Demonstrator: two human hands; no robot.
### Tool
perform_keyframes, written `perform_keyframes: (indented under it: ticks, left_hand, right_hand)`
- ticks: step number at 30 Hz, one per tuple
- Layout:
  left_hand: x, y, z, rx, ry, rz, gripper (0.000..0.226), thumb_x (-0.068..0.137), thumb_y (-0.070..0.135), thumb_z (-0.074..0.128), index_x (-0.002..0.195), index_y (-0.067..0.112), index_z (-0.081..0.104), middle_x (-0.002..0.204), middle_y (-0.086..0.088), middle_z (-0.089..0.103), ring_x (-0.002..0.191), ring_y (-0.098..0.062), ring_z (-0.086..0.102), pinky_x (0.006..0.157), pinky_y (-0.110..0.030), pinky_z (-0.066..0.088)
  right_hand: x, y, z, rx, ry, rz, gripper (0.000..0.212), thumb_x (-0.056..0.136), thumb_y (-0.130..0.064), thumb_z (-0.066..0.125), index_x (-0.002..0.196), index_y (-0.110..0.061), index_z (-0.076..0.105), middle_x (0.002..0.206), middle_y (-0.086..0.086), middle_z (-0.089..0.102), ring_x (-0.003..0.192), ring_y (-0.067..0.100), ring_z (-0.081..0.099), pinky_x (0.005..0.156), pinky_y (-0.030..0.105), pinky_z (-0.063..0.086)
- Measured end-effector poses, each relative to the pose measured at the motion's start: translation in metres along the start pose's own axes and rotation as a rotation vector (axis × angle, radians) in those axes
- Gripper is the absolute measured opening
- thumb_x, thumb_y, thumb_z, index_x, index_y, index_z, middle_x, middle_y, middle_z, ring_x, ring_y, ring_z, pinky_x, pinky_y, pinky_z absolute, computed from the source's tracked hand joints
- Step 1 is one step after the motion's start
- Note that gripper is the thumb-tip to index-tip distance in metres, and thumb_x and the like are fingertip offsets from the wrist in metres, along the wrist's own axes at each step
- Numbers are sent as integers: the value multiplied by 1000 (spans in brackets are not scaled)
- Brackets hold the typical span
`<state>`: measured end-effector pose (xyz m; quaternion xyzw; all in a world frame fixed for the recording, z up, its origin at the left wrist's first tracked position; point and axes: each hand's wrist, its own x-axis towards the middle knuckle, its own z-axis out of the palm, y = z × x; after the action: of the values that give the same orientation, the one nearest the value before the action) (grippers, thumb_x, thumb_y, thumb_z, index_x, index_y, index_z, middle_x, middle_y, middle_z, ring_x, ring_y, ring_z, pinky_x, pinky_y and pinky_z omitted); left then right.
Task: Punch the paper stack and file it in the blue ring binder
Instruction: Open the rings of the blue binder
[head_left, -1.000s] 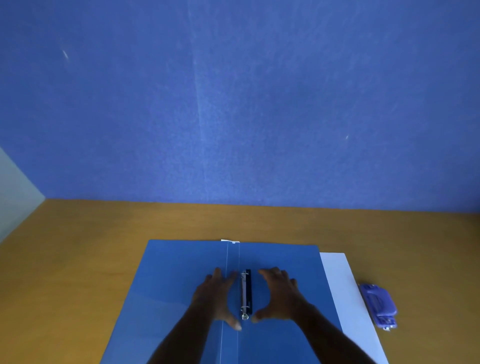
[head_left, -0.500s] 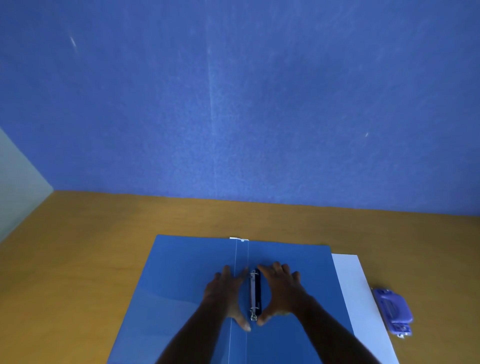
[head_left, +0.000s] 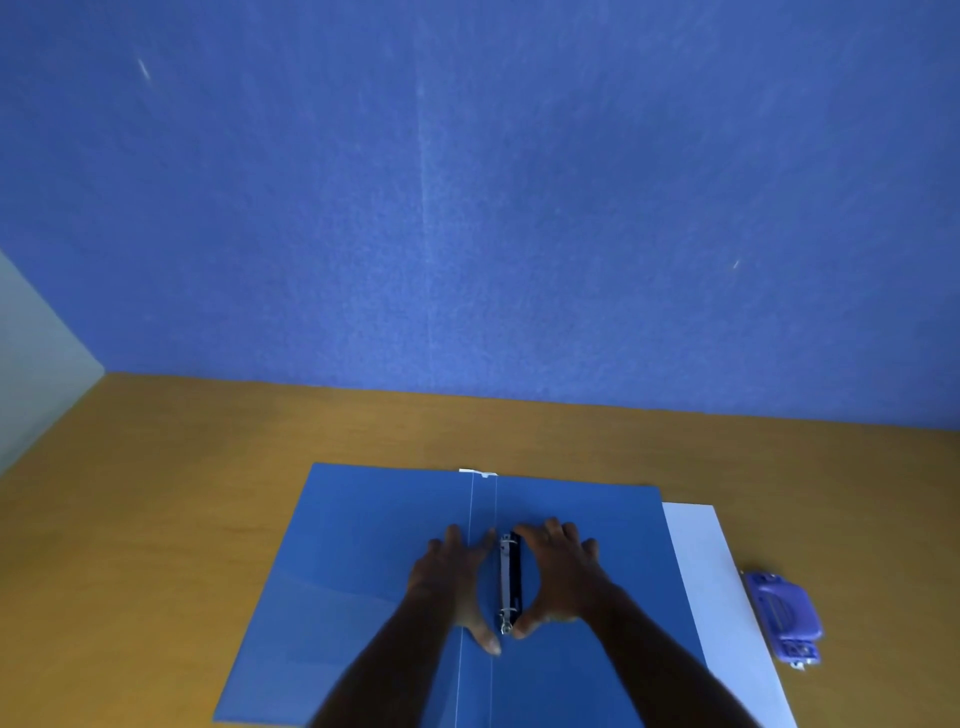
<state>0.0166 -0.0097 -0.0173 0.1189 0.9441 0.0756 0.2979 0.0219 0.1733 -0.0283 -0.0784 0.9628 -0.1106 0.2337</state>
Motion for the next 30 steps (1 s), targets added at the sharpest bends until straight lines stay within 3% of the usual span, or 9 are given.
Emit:
perform_keyframes:
  ticks: [9,30]
  left_hand:
    - [0,1,2,12,-2,-8,146,44,54,94,153,42,-2,158,-15,13,143,-38,25,106,-54,42]
    - [-2,-11,14,-44,62,29,144,41,63,89,153,43,1,157,-13,15,145,-34,21,107,-51,40]
  right_hand:
    - [-5,1,4,-49,-14,-20,136,38,-66,84,152,-28,19,153,6,25,139,28,21,111,52,25]
    - [-15,-19,-14,-99,-6,-109,123,43,-61,85,141,-15,27,144,4,31,131,26,31,101,52,38]
